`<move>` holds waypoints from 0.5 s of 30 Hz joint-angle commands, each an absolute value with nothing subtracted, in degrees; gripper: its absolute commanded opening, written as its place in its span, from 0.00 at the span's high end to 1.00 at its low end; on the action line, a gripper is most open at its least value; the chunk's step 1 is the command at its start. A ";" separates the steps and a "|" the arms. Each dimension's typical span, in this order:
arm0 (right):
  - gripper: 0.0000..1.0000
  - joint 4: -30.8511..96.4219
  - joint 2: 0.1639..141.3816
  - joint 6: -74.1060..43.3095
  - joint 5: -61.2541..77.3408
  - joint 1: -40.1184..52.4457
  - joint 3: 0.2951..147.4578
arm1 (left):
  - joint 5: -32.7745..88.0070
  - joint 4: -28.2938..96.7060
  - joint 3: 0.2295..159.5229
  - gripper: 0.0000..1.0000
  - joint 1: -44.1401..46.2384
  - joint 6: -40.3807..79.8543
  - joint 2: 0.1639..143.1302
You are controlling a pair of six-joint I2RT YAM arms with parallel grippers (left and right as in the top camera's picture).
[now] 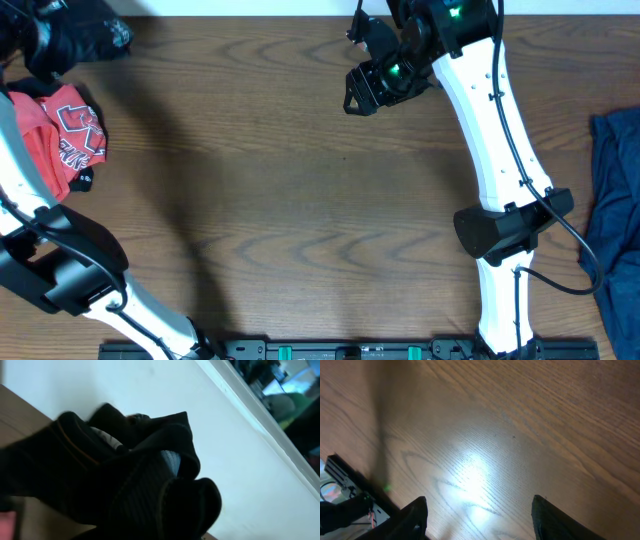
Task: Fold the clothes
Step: 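Lower the black shirt onto the red shirt pile with the left gripper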
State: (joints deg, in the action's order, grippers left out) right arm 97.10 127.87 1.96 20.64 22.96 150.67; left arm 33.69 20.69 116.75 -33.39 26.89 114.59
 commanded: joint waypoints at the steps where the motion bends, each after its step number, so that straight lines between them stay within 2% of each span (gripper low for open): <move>1: 0.36 97.30 127.72 2.20 21.50 23.33 150.67 | 27.99 20.43 118.10 0.94 -36.18 25.56 114.26; 11: 0.37 97.30 127.72 2.24 28.62 23.62 150.67 | 27.97 19.79 118.10 0.94 -44.88 25.36 121.25; 15: 0.36 97.27 127.72 2.46 28.73 24.51 150.67 | 31.90 18.90 118.10 0.95 -46.63 25.61 125.43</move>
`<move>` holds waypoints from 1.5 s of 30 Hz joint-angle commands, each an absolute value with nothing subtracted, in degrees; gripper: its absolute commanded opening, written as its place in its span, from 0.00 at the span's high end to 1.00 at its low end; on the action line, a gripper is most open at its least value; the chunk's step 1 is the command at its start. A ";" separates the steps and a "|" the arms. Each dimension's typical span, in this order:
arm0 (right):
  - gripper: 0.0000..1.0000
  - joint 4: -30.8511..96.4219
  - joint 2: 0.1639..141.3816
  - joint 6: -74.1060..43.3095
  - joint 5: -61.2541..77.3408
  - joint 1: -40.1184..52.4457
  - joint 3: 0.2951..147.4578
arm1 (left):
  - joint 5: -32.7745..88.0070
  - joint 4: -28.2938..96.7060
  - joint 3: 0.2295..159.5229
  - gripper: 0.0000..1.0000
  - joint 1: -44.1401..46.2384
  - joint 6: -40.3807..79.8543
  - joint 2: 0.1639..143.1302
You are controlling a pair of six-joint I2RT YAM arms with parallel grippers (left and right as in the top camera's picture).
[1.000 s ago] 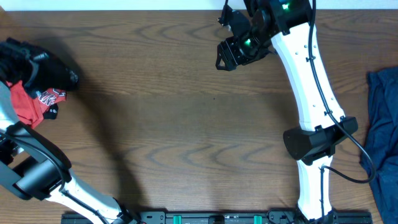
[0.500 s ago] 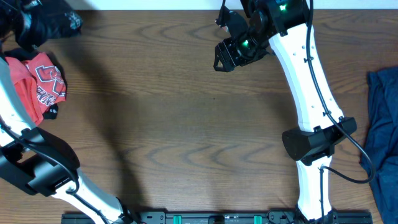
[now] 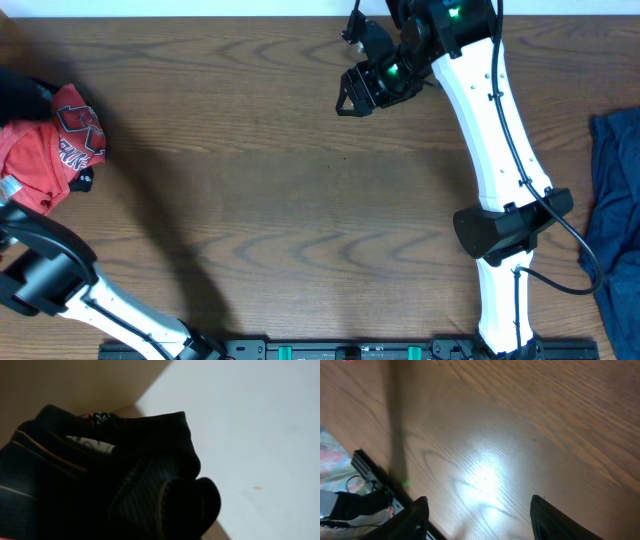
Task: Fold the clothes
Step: 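Lower the black shirt onto the red shirt pile with the left gripper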
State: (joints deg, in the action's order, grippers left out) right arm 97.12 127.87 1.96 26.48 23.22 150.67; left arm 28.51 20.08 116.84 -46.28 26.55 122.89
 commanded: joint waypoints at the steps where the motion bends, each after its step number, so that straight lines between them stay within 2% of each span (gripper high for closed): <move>1: 0.36 97.27 127.72 2.46 28.73 24.80 150.67 | 33.08 18.31 118.10 0.94 -46.78 26.52 126.37; 7: 0.36 97.27 127.72 2.44 28.69 25.91 150.67 | 43.05 7.46 118.10 0.94 -46.81 36.29 128.29; 11: 0.36 97.27 127.72 2.44 28.32 26.33 150.67 | 52.07 -11.88 118.69 0.95 -46.59 50.61 128.05; 15: 0.36 97.27 127.72 2.42 28.34 26.33 150.67 | 51.77 -24.88 119.28 0.94 -46.41 59.53 128.05; 19: 0.36 97.27 127.72 2.42 28.34 26.33 150.67 | 48.82 -20.45 119.28 0.94 -46.44 59.22 128.18; 32: 0.37 97.27 127.72 2.44 29.19 26.33 150.67 | 40.62 6.52 118.30 0.94 -46.22 43.97 128.51; 40: 0.37 97.27 127.72 2.70 29.43 26.41 150.67 | 41.47 6.83 118.30 0.94 -46.22 41.01 128.86; 45: 0.37 97.27 127.72 2.87 29.43 26.44 150.67 | 48.34 -0.62 118.30 0.94 -46.50 42.26 130.98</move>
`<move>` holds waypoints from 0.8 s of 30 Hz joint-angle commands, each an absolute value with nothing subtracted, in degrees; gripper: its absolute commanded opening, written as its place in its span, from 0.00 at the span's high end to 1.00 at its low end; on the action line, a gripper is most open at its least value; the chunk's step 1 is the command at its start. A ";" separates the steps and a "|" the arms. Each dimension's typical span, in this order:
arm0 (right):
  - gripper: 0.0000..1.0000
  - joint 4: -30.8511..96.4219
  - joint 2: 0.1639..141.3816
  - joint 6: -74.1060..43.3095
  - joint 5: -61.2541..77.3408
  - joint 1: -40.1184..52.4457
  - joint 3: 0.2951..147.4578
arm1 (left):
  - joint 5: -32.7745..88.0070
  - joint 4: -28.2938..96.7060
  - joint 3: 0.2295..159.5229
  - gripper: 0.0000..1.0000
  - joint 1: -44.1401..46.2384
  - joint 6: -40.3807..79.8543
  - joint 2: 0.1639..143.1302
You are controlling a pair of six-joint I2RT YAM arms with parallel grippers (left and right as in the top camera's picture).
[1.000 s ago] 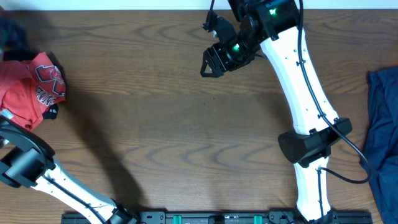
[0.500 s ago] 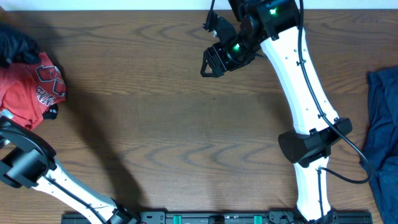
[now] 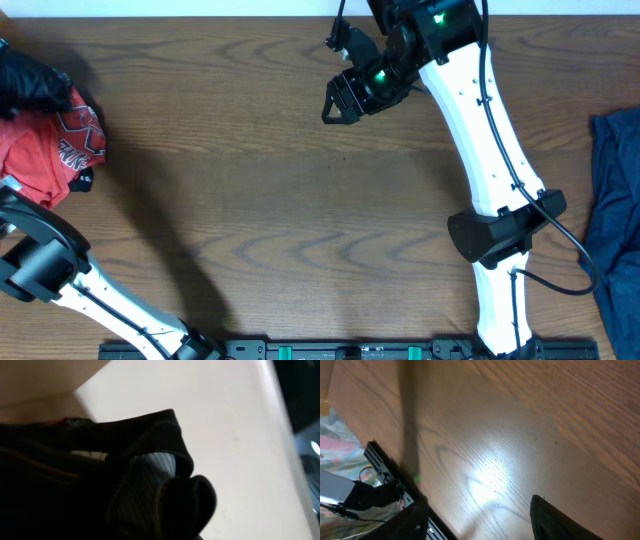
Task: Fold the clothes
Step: 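Lower the black shirt onto the red shirt pile with the left gripper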
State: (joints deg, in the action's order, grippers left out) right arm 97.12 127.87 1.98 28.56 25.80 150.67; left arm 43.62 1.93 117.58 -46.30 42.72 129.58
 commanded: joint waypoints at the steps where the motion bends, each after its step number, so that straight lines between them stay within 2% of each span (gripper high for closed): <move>1: 0.38 97.27 127.72 2.85 29.43 26.44 150.67 | 48.34 -1.54 118.30 0.94 -46.54 44.03 131.85; 7: 0.39 97.27 127.72 2.83 29.43 26.55 150.67 | 48.58 -1.56 118.30 0.94 -46.59 50.78 136.81; 12: 0.39 97.27 127.72 2.83 29.43 26.55 150.67 | 48.47 2.83 118.30 0.94 -46.72 49.98 138.06; 24: 0.39 97.14 127.72 2.87 29.43 26.65 150.67 | 49.93 3.22 118.30 0.94 -47.16 50.26 133.03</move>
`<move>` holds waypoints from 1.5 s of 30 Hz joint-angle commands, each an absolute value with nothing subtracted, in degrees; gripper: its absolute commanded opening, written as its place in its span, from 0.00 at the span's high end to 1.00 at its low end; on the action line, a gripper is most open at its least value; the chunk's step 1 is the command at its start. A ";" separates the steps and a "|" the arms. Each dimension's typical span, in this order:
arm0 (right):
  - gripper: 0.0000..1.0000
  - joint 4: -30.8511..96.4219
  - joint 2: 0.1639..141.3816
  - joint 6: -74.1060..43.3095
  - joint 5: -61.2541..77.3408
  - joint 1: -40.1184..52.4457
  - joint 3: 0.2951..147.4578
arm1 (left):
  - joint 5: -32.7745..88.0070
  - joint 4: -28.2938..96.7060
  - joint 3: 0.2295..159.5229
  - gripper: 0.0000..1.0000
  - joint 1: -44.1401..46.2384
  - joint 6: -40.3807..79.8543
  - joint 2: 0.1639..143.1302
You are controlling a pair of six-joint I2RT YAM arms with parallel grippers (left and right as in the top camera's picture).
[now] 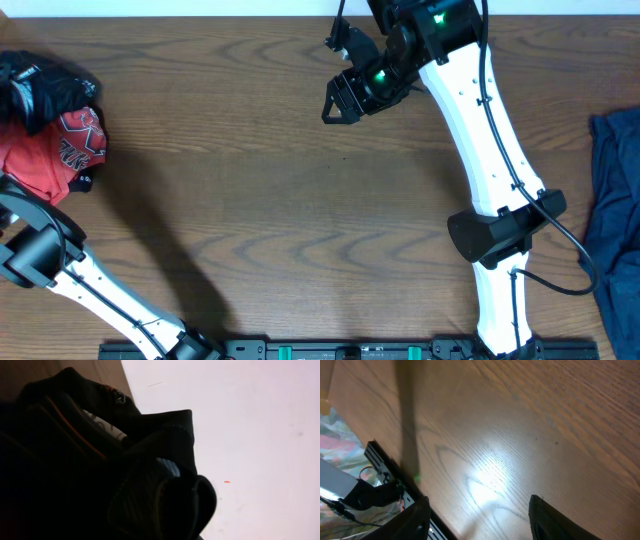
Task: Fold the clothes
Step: 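Lower the black shirt onto the red shirt pile with the left gripper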
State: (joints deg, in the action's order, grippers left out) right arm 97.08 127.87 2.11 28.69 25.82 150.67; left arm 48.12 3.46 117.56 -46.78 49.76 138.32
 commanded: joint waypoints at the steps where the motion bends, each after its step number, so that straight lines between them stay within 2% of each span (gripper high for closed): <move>1: 0.39 97.14 127.72 2.85 29.43 26.65 150.67 | 49.84 3.25 118.30 0.94 -47.20 50.26 132.18; 8: 0.39 97.27 127.72 2.85 29.47 26.83 150.67 | 46.98 6.02 118.30 0.94 -48.34 50.26 126.39; 18: 0.40 97.27 127.72 2.90 30.96 27.18 150.67 | 45.45 12.62 118.30 0.94 -52.34 46.89 125.82; 25: 0.40 97.27 127.72 2.90 30.94 27.44 150.67 | 44.56 10.24 118.30 0.94 -51.92 45.50 126.13; 32: 0.40 97.23 127.72 3.51 30.92 27.44 150.67 | 48.71 -0.32 118.30 0.94 -48.82 46.96 126.19; 45: 0.41 97.27 127.72 3.97 30.92 27.44 150.67 | 43.86 5.02 118.30 0.94 -47.88 48.53 126.61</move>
